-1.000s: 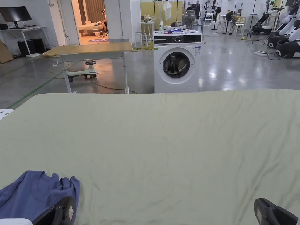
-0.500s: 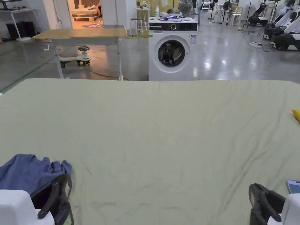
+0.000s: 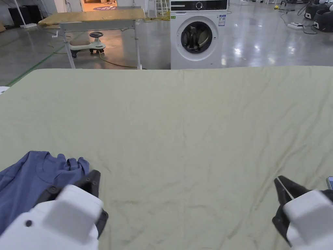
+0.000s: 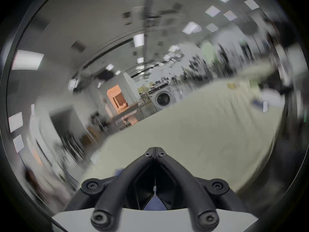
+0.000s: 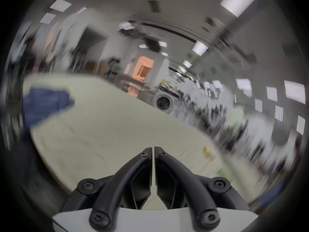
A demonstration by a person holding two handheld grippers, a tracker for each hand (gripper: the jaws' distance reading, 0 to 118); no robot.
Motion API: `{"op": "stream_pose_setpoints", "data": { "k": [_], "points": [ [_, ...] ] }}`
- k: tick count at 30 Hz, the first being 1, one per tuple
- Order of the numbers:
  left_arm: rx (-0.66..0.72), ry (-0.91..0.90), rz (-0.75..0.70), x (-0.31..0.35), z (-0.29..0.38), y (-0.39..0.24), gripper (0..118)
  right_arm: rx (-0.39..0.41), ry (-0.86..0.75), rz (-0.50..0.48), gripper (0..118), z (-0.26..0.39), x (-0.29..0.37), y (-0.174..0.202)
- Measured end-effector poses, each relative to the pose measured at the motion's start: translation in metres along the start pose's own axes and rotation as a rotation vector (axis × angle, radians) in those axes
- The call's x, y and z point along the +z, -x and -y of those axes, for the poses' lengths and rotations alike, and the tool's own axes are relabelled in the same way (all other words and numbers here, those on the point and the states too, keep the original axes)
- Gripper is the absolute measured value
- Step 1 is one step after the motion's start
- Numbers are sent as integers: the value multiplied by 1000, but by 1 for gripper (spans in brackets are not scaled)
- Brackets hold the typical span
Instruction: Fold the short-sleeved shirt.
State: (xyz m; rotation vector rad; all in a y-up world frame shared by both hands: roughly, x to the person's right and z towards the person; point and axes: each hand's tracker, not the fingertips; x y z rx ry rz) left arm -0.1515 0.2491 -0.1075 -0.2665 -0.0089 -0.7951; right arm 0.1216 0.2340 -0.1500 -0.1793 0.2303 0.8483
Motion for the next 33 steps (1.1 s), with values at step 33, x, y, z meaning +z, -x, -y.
{"op": "stream_pose_setpoints", "data": {
  "k": [33],
  "points": [
    [999, -36, 68, 0, 53, 34, 0, -828, 57, -50, 1, 45, -9, -9]
  ]
}}
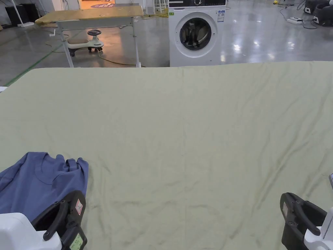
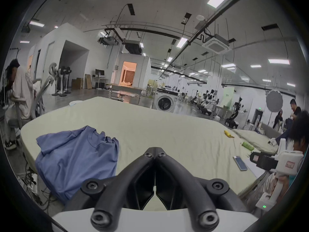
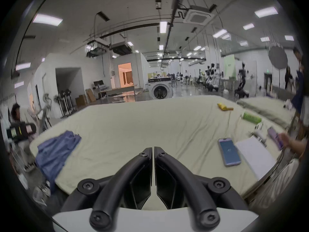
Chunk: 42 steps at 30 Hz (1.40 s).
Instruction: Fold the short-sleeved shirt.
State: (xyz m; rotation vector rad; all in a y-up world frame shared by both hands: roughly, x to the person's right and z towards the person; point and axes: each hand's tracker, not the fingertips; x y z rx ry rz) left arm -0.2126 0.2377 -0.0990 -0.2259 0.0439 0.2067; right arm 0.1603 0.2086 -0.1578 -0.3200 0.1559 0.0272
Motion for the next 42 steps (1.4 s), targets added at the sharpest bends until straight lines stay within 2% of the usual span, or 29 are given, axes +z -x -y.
{"op": "stream_pose_setpoints", "data": {
  "k": [1, 5, 8, 10, 19, 23, 26, 28, 29, 30, 31, 33, 38, 42],
  "points": [
    [-8, -1, 0, 1, 0, 0, 0, 23, 3, -3, 1, -1, 1, 3],
    [-2, -1, -2, 3, -1, 1, 0, -16, -3, -19, 1, -2, 1, 4],
    [-4, -2, -6, 6, -2, 4, 0, 41, -6, -14, 1, -5, -2, 15],
    [-8, -5, -11, 9, -4, 7, 0, 44, -10, -28, 1, -7, -5, 19],
    [-48, -11, -136, 32, -16, 48, 0, -87, 28, -229, 1, -6, -25, 48],
    [-34, 23, -203, 31, -21, 71, 0, -88, 57, -285, 1, 1, -31, 59],
    [-17, 41, -215, 29, -17, 86, 1, -49, 60, -350, 1, 2, -34, 73],
    [-31, 83, -240, 22, -15, 94, 13, -23, 64, -369, 1, 2, -38, 82],
    [-52, 97, -250, 16, -13, 99, 24, -15, 71, -379, 1, 1, -41, 86],
    [-76, 123, -249, 8, -12, 104, 44, -10, 77, -385, 1, 1, -43, 88],
    [-101, 164, -235, -4, -11, 110, 59, -6, 84, -392, 1, 0, -46, 91],
    [-136, 225, -208, -35, -8, 126, 80, -3, 93, -401, 1, 3, -50, 91],
    [-136, 369, -153, -131, -5, 174, 82, -2, 136, -385, 1, 7, -53, 84],
    [-55, 514, -146, -205, 4, 216, 81, -4, 178, -340, 1, 14, -51, 71]
  ]
}}
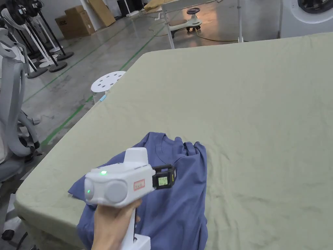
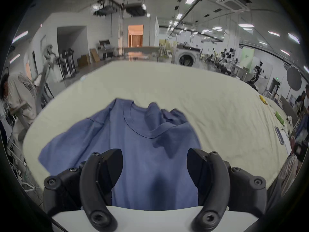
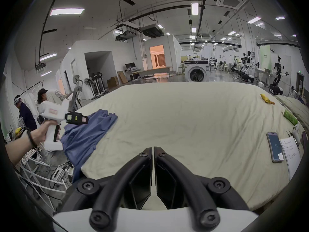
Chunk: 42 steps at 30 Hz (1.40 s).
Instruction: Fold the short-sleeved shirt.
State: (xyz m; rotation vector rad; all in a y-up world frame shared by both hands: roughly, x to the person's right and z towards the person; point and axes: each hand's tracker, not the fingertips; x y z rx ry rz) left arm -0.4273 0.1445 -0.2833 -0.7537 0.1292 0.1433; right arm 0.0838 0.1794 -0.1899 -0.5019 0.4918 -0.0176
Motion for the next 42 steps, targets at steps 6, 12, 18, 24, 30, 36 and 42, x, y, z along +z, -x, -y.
{"op": "stream_pose_setpoints", "data": {
  "k": [6, 12, 18, 24, 30, 36, 42],
  "points": [
    [-68, 131, -33, -49, 15, 0, 59, -9, 44, 61, 1, 9, 7, -18],
    [-113, 130, -60, -52, 12, -10, 0, -34, 69, 84, 1, 15, 14, -29],
    [36, 137, -17, -40, -4, 3, 0, -82, 26, 90, 1, 16, 34, -43],
    [52, -86, 16, 23, -78, -28, 0, -154, -16, 128, 1, 23, 58, -67],
    [-127, -231, 159, 44, -162, -141, 0, -288, -74, 221, 1, 30, 83, -91],
    [-347, -230, 445, 28, -180, -324, 0, -345, -137, 328, 1, 43, 115, -116],
    [-545, -12, 741, 4, -66, -491, 0, -395, -158, 419, 1, 53, 147, -136]
  ]
}}
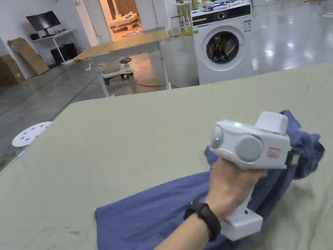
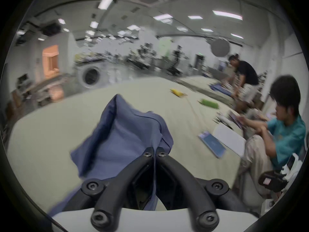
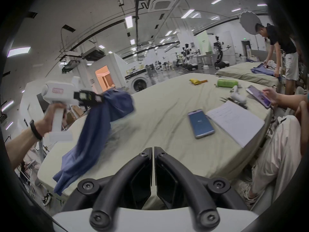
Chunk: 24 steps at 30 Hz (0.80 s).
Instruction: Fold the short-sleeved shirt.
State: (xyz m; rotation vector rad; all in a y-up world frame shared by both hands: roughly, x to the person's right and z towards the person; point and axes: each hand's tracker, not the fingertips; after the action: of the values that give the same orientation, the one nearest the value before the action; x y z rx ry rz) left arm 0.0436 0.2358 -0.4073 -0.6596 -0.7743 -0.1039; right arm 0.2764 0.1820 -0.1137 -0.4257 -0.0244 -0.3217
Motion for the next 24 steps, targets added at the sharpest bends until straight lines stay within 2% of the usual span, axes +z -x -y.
{"op": "stream_pose_setpoints", "data": {
  "k": [4, 8, 9, 11, 12, 13, 14, 15, 19, 24],
  "points": [
    [-33, 129, 200, -48, 70, -78, 0, -5, -9, 45, 1, -1, 14, -14],
    [0, 158, 291, -45, 122, -117, 0, 14, -8, 70, 1, 1, 20, -14],
    [0, 150, 283, -42, 130, -121, 5, 8, -6, 61, 1, 1, 19, -12],
    [8, 134, 281, -32, 139, -121, 31, -5, -5, 39, 1, 3, 16, -8],
    [33, 109, 276, -24, 140, -116, 38, 0, -3, 27, 1, 2, 15, -4],
    [60, 82, 275, -13, 139, -110, 38, 10, -3, 17, 1, 1, 15, 0],
    [84, 33, 266, 4, 137, -104, 62, 30, -12, -3, 1, -1, 15, 5],
    [86, -29, 242, 26, 136, -95, 79, 52, -23, -29, 1, -3, 14, 11],
    [33, -212, 29, 121, 133, -67, 80, 135, -53, -101, 1, -15, 9, 36],
    [19, -361, -286, 255, 172, -48, 80, 305, -94, -185, 1, -24, 7, 69]
  ]
}}
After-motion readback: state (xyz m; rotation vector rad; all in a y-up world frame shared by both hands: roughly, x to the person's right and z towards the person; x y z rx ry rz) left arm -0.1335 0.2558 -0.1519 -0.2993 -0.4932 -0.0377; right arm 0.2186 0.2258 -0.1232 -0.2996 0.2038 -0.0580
